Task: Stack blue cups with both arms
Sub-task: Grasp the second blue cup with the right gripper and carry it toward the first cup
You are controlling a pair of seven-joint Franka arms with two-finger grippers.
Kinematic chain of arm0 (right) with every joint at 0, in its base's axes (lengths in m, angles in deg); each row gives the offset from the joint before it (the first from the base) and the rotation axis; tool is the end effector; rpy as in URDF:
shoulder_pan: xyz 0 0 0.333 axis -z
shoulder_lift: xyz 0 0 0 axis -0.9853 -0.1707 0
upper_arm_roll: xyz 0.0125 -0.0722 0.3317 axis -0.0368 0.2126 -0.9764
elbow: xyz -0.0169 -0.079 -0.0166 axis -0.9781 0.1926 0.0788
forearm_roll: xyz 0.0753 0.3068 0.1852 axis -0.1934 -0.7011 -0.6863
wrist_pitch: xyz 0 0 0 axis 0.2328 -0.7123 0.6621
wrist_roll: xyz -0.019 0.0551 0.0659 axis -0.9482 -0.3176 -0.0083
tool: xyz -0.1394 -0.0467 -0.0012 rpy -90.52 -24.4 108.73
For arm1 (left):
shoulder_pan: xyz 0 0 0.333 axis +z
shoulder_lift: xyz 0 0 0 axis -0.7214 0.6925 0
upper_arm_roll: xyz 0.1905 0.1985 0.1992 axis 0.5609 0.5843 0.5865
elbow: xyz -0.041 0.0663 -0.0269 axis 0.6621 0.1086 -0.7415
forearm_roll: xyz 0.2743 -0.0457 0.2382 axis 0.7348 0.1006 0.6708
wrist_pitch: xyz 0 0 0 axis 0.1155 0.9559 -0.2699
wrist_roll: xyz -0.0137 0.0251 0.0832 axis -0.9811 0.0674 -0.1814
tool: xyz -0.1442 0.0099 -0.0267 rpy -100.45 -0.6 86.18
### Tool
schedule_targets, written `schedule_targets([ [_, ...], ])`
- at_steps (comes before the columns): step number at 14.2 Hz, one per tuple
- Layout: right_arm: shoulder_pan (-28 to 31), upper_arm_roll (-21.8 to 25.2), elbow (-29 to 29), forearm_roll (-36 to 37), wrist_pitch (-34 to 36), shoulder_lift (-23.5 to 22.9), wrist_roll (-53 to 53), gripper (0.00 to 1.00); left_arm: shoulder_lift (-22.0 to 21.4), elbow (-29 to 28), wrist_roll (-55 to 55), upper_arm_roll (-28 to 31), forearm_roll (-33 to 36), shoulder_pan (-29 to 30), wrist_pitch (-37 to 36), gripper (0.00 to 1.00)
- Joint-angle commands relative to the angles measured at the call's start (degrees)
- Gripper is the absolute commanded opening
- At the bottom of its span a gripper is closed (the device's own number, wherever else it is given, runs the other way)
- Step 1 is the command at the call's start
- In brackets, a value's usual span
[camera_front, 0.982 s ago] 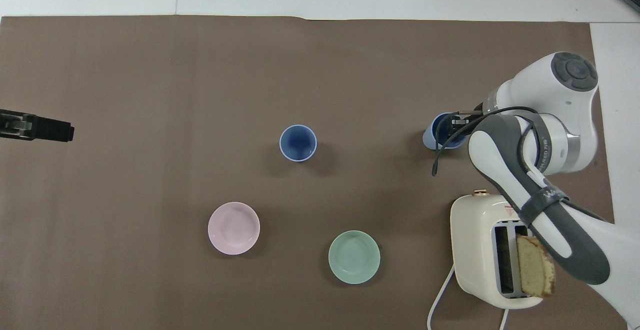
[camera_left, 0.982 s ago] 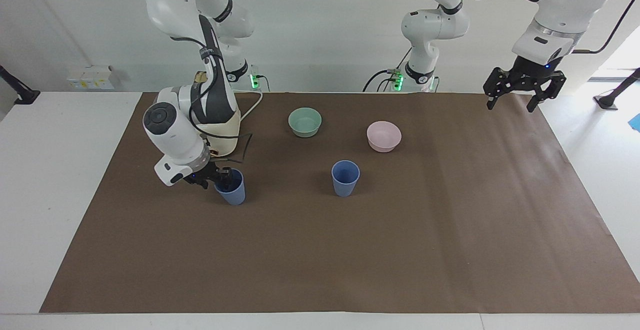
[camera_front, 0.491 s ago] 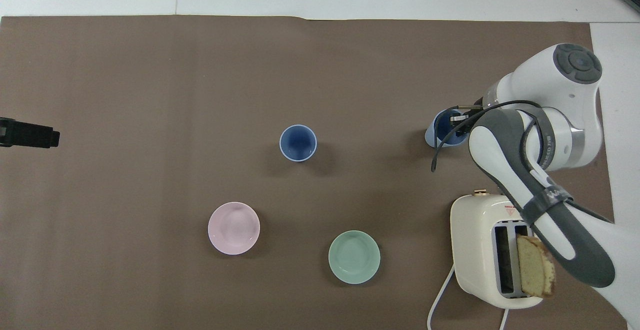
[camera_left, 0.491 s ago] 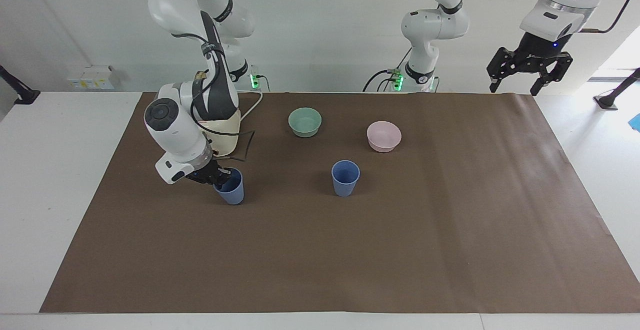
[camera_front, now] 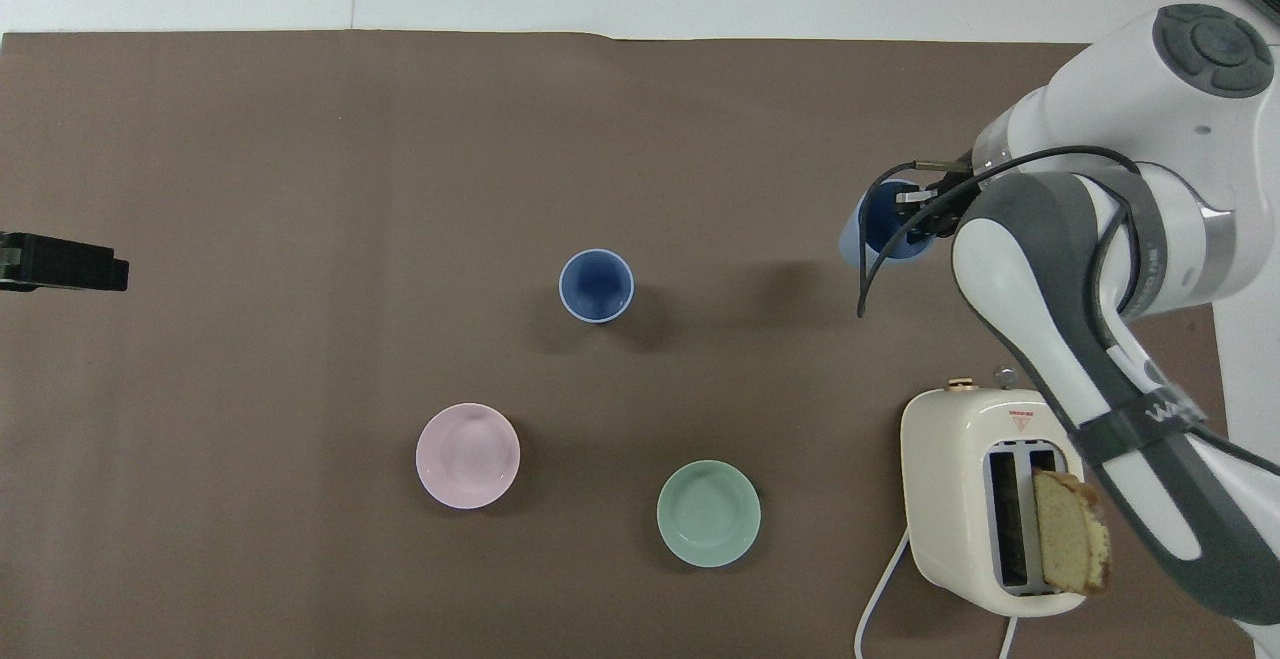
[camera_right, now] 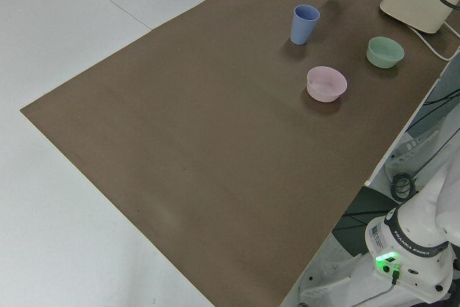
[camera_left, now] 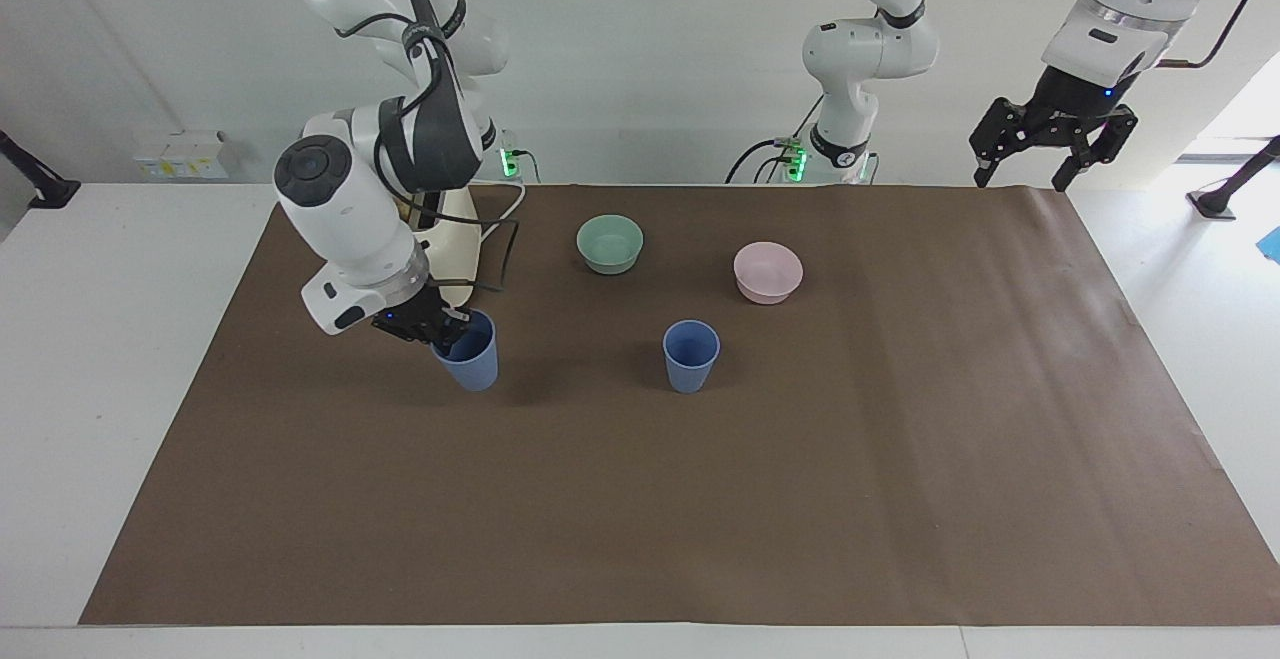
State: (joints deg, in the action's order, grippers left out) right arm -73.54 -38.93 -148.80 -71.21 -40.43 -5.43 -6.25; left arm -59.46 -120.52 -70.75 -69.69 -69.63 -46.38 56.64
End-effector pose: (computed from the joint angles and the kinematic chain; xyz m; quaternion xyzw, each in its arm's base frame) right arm 0.6198 0.0976 0.4528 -0.9969 0.0659 0.0242 0.0368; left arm 0.4975 -0.0383 0.6535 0.9974 -0.0560 0.0433 0.0149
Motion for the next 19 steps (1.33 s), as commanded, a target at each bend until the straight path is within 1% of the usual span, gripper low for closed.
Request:
schedule_targets([
  [1, -3.01, -1.66, 2.70, 0.39, 1.00, -0.30, 4.95, 0.00, -1.04, -0.99, -0.33, -0.10, -0.82, 0.30, -1.78, 1.00],
  [4, -7.41, -1.57, 4.90, 0.66, 1.00, -0.74, 10.12, 0.00, -1.13, -1.17, -0.07, -0.10, -0.82, 0.39, -3.02, 1.00],
  [7, -11.63, -1.49, 5.34, 2.94, 1.00, -0.65, 14.35, 0.00, -1.13, -1.17, -0.15, -0.10, -0.82, 0.30, -2.93, 1.00],
  [10, -15.50, -1.66, 8.15, 2.95, 1.00, -1.35, 19.09, 0.00, -0.61, -0.29, -0.07, -0.10, -0.30, 0.57, -3.02, 1.00],
  [14, -18.41, -1.75, 9.91, 2.24, 0.74, -2.06, 21.92, 0.00, -0.08, 0.86, 0.11, -0.10, -0.38, 0.65, -2.67, 1.00],
  [15, -19.63, -1.75, 10.52, 2.33, 0.82, -2.76, 22.88, 0.00, 0.36, 0.94, 0.19, -0.01, -0.47, 0.65, -3.02, 1.00],
  [16, -21.30, -1.40, 11.23, 2.33, 0.56, -3.98, 24.98, 0.00, 2.36, 1.64, 0.20, 0.16, -0.73, 0.65, -4.07, 1.00],
  [17, -21.92, -1.48, 12.28, 2.76, 0.39, -5.04, 27.00, 0.00, 2.73, 2.60, 0.11, 0.17, -0.74, 0.57, -3.99, 1.00],
  [19, -22.89, -1.57, 13.43, 2.94, 0.30, -6.45, 28.07, 0.00, 2.21, 2.26, 0.20, -0.01, -0.56, 0.13, -4.08, 1.00],
])
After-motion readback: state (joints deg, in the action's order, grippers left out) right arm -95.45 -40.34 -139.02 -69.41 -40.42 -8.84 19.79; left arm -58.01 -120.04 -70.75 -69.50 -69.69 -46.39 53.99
